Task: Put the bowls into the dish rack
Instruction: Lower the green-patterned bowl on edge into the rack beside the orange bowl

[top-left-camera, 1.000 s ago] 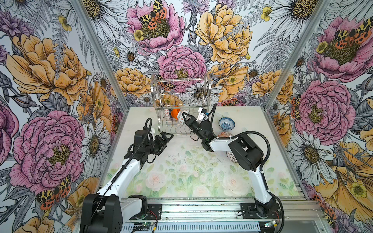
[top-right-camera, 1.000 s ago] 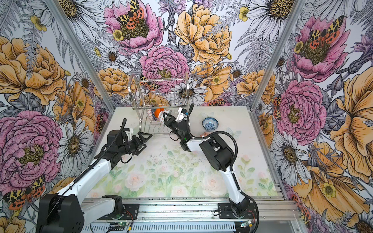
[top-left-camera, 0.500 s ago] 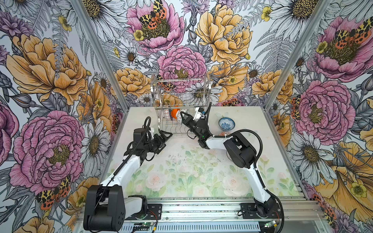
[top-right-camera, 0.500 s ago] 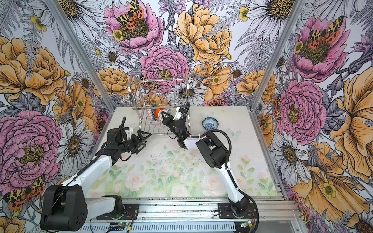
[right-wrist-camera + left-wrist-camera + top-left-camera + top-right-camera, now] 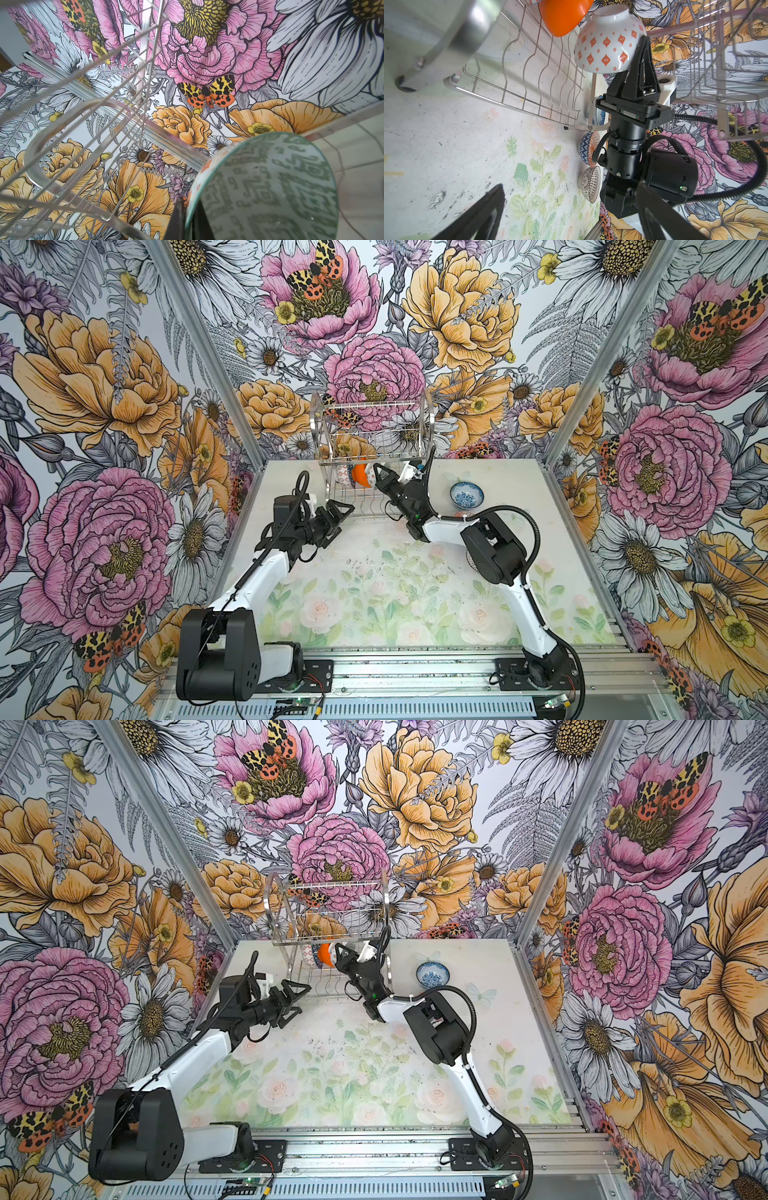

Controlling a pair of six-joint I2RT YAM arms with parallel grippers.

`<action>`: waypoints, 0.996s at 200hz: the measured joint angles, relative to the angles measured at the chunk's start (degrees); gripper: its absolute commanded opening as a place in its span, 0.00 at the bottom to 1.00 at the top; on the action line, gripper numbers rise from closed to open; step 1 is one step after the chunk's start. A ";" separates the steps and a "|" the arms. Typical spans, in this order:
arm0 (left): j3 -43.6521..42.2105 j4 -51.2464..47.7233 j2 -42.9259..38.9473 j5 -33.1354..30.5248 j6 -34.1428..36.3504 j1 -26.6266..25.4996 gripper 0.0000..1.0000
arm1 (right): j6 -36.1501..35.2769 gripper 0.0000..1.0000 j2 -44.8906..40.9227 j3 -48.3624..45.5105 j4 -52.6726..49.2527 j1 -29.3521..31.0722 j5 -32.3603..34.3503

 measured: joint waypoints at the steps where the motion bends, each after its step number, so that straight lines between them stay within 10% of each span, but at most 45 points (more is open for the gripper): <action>1: 0.00 0.00 0.07 0.00 -0.02 0.00 0.99 | 0.00 0.00 0.02 0.02 -0.02 0.00 0.04; 199: 3.02 7.06 7.34 -5.27 -5.05 1.77 0.99 | -1.49 0.00 6.69 9.42 -7.21 -0.28 6.10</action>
